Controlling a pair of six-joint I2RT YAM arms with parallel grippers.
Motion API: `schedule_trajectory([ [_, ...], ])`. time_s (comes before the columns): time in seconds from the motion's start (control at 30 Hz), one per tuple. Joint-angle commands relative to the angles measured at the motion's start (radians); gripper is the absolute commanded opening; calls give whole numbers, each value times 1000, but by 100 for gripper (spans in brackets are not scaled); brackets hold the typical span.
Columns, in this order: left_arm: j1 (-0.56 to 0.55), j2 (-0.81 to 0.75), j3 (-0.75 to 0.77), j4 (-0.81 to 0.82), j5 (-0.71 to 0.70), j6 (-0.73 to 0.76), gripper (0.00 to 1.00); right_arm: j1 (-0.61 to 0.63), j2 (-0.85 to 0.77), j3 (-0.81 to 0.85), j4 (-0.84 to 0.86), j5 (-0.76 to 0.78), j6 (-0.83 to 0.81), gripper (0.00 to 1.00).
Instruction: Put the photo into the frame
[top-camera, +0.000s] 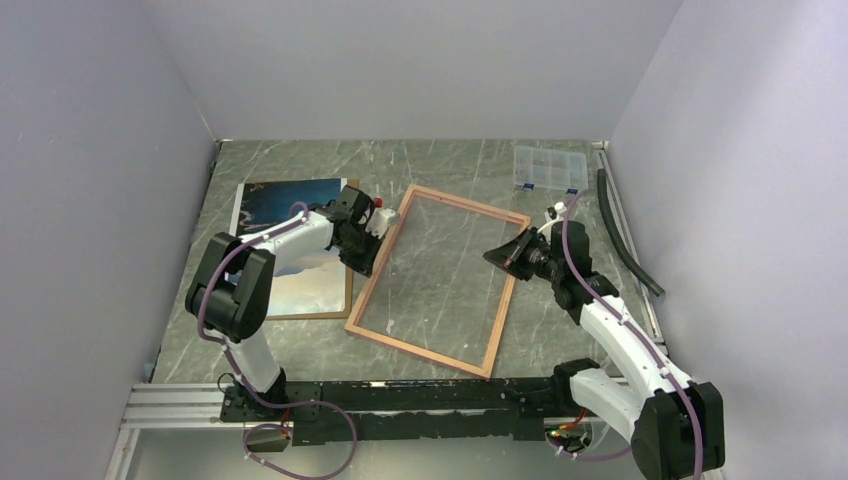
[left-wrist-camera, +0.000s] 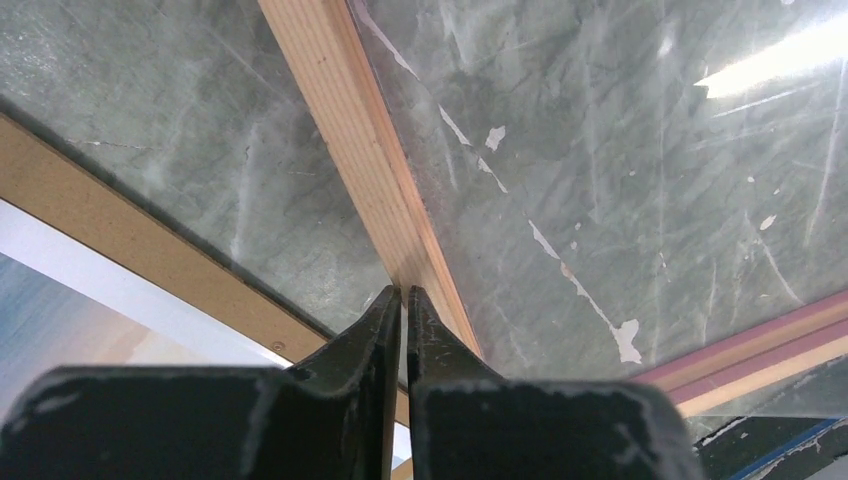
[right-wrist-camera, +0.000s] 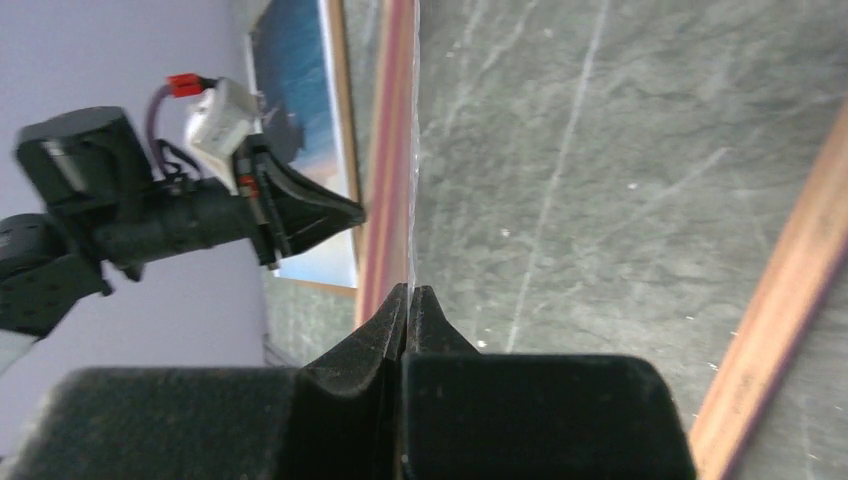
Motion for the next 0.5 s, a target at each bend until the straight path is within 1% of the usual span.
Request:
schedule_trajectory([
  [0.0, -5, 0, -41, 23, 10, -14, 8, -2, -16, -3, 139, -92, 106, 0],
  [0.17, -3, -4, -54, 21, 5, -12, 3, -2, -16, -31, 228, -115, 179, 0],
  [0.47, 1, -5, -68, 30, 17, -15, 3, 5, -3, -54, 327, -99, 265, 0],
])
